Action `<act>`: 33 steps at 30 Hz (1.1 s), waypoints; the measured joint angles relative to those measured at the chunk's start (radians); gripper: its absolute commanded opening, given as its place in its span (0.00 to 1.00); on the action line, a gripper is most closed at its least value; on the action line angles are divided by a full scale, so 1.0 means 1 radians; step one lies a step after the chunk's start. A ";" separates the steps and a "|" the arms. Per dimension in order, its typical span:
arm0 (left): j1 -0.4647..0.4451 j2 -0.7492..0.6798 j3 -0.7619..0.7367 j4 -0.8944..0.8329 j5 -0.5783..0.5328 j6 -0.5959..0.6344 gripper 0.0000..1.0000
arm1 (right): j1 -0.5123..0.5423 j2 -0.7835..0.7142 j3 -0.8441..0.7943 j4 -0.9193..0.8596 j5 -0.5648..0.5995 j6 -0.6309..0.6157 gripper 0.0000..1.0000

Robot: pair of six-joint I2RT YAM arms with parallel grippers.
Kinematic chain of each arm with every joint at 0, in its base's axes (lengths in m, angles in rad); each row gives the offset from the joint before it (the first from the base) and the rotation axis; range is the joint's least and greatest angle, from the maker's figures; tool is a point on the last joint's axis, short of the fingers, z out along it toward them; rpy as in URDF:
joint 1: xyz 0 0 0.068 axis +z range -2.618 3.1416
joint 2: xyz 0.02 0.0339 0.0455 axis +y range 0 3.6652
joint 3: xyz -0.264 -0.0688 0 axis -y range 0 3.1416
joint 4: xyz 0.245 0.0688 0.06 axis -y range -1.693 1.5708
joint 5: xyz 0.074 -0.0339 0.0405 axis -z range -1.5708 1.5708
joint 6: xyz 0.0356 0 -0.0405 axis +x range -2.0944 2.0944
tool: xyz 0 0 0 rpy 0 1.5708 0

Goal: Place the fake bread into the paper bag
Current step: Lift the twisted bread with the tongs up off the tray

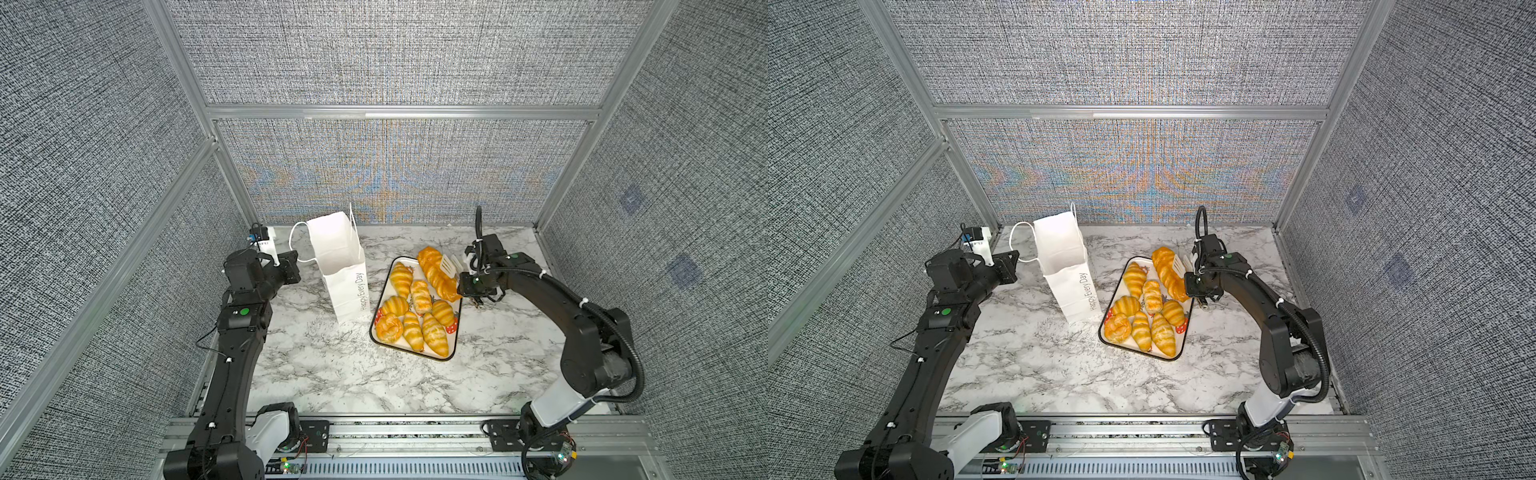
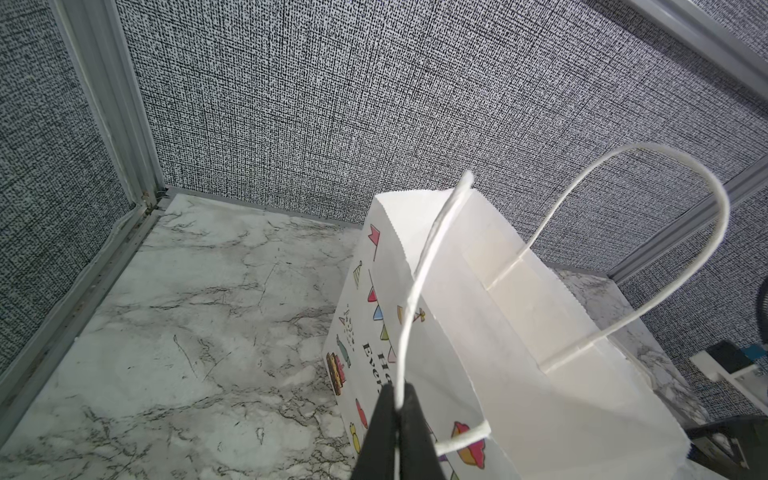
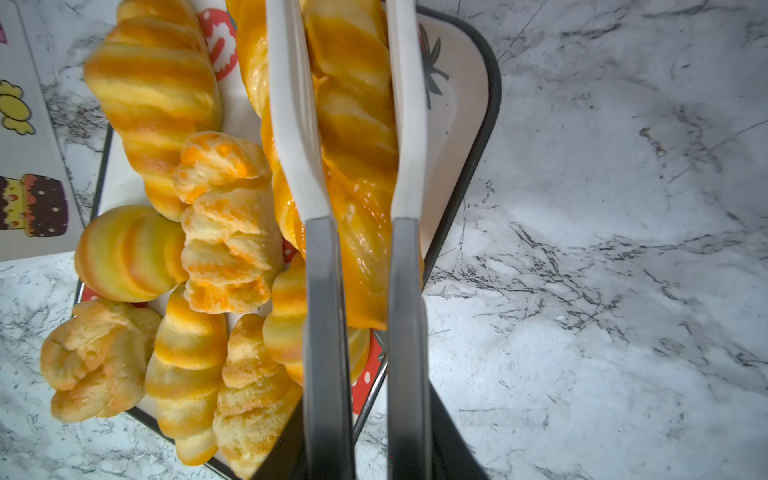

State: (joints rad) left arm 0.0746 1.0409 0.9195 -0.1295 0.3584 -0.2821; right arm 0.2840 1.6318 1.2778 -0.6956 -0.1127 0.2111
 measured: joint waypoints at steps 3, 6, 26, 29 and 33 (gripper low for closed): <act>0.000 0.000 0.000 0.000 0.000 -0.003 0.07 | 0.000 -0.031 -0.004 0.011 0.000 0.000 0.26; 0.000 0.000 0.000 0.000 0.000 -0.003 0.07 | 0.000 -0.052 -0.004 0.016 0.000 0.000 0.24; 0.000 0.011 -0.002 0.000 0.000 -0.004 0.07 | 0.076 -0.316 0.006 0.056 -0.059 0.047 0.18; 0.000 0.011 -0.002 0.000 0.000 -0.004 0.07 | 0.122 -0.343 0.034 0.061 -0.049 0.053 0.18; 0.001 0.011 -0.002 0.000 0.000 -0.004 0.07 | 0.183 -0.369 0.064 0.070 -0.031 0.056 0.18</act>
State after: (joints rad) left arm 0.0753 1.0519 0.9180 -0.1291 0.3584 -0.2859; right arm 0.4671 1.2633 1.3415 -0.6258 -0.1432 0.2676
